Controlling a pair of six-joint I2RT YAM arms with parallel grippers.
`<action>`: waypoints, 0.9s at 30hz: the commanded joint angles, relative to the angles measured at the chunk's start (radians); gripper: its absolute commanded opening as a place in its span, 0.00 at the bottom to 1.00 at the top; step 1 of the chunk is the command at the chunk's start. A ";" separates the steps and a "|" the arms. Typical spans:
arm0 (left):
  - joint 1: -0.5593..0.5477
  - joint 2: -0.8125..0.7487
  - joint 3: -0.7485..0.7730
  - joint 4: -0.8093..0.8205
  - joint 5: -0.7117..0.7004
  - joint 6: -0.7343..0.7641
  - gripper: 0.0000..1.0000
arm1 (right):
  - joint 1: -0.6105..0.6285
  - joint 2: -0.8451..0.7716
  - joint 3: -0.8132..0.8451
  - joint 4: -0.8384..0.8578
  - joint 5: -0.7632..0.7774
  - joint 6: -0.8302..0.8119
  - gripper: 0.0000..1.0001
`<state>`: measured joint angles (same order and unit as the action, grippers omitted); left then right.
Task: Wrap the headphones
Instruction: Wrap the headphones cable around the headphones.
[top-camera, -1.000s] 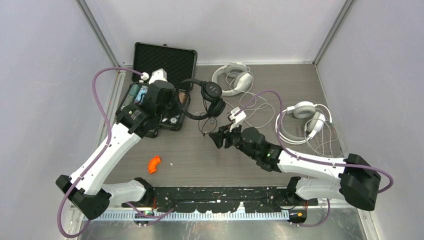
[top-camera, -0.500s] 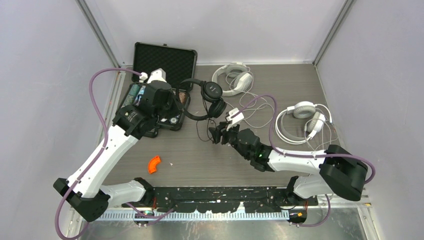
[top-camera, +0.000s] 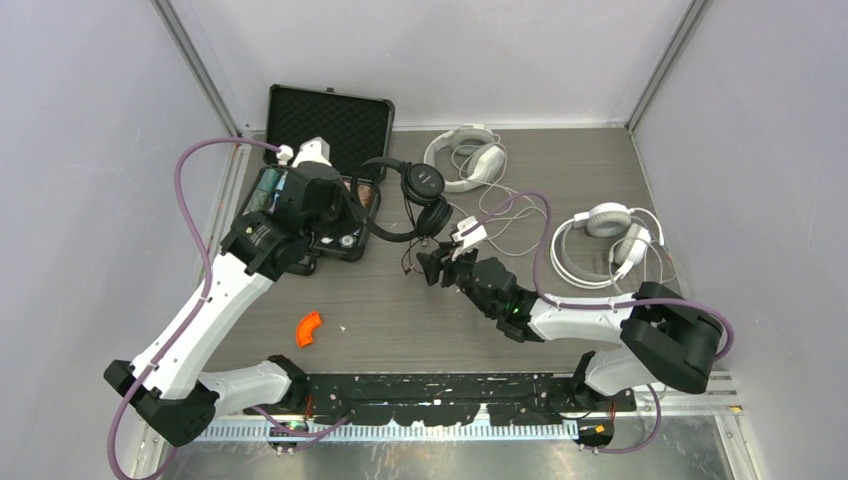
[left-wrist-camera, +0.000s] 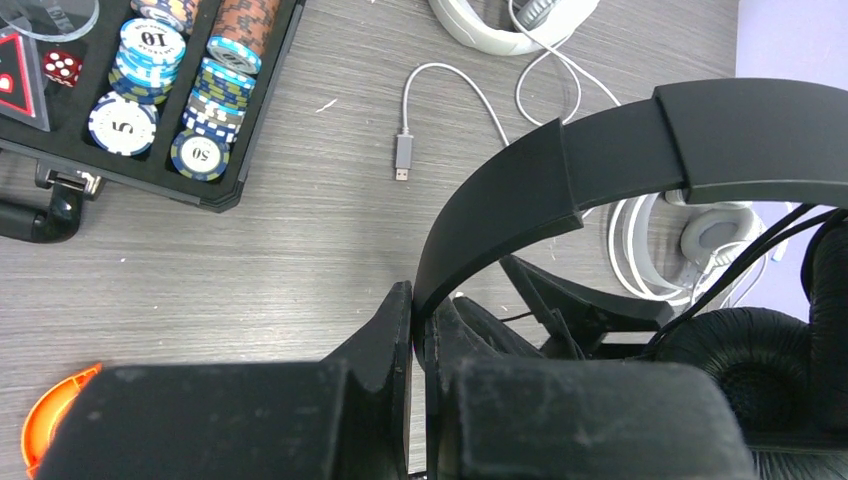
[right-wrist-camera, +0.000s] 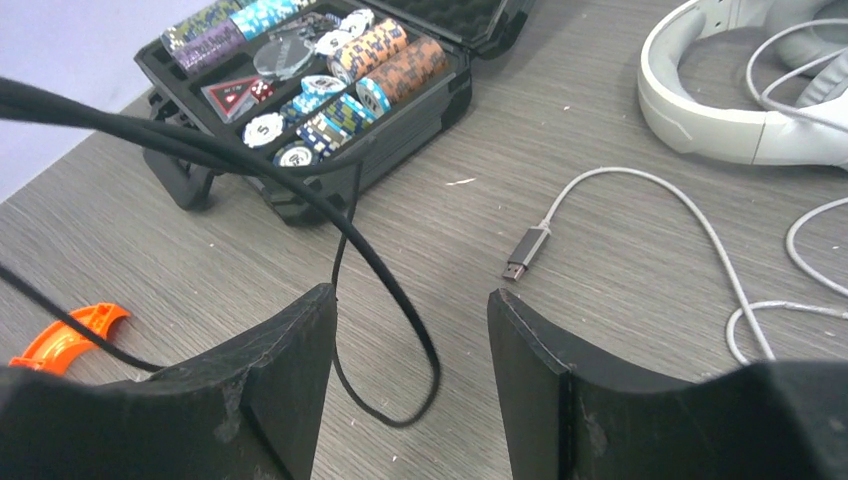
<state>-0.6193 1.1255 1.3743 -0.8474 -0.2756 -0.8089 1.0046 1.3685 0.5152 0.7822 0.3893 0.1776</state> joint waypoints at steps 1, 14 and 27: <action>0.004 -0.030 0.062 0.042 0.029 -0.029 0.00 | -0.026 0.040 0.046 0.070 -0.010 0.031 0.60; 0.104 -0.038 0.079 0.075 0.098 -0.039 0.00 | -0.188 0.045 -0.087 0.167 -0.094 0.454 0.00; 0.191 -0.114 -0.040 0.282 0.361 -0.078 0.00 | -0.292 0.051 -0.032 -0.123 -0.112 0.859 0.00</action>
<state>-0.4477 1.0916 1.3258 -0.7849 -0.0540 -0.8360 0.7471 1.4071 0.4583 0.7967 0.2668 0.9218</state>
